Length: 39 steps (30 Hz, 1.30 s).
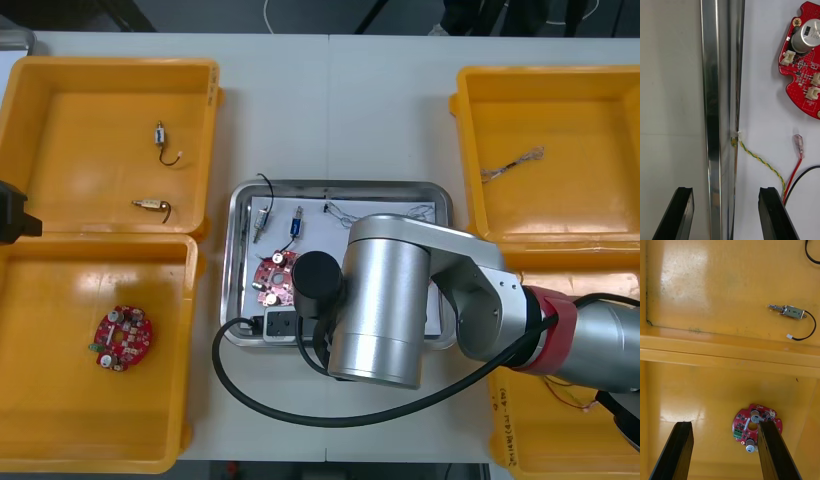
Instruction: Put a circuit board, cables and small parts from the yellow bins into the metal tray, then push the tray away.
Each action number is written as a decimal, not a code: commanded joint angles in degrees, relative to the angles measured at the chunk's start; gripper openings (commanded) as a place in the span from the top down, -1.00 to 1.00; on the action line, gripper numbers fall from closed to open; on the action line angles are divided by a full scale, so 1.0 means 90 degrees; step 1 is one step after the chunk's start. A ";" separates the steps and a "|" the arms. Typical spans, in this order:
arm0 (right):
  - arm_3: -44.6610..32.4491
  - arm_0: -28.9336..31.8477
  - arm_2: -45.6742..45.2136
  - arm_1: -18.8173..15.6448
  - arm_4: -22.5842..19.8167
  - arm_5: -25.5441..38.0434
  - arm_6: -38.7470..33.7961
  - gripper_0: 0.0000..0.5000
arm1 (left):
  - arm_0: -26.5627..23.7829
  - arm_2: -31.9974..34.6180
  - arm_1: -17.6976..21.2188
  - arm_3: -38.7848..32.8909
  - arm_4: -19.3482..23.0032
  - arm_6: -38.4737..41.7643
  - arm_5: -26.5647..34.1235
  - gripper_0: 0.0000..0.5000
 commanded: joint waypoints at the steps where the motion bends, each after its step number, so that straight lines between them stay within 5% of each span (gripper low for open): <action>1: 0.0091 -0.0209 0.0275 0.0187 0.0150 -0.0292 0.0110 -1.00 | 0.0126 -0.0095 -0.0054 -0.0234 0.0014 -0.0769 0.0039 -1.00; 25: 0.0345 -0.0141 0.0695 0.0207 0.0599 -0.0614 -0.0086 -1.00 | 0.0419 -0.0153 -0.0054 -0.0557 0.0151 -0.0915 0.0039 -1.00; 27: 0.0345 -0.0141 0.0705 0.0207 0.0609 -0.0604 -0.0095 -0.51 | 0.0419 -0.0153 -0.0054 -0.0557 0.0151 -0.0915 0.0039 -1.00; 29: 0.0345 -0.0141 0.0715 0.0197 0.0599 -0.0595 -0.0086 0.40 | 0.0419 -0.0153 -0.0054 -0.0557 0.0151 -0.0915 0.0039 -1.00; 31: 0.0345 -0.0141 0.0715 0.0197 0.0609 -0.0595 -0.0086 0.95 | 0.0419 -0.0153 -0.0054 -0.0557 0.0151 -0.0915 0.0039 -1.00; 39: 0.0345 -0.0141 0.0705 0.0207 0.0697 -0.0585 -0.0086 1.00 | 0.0419 -0.0153 -0.0054 -0.0557 0.0151 -0.0915 0.0039 -1.00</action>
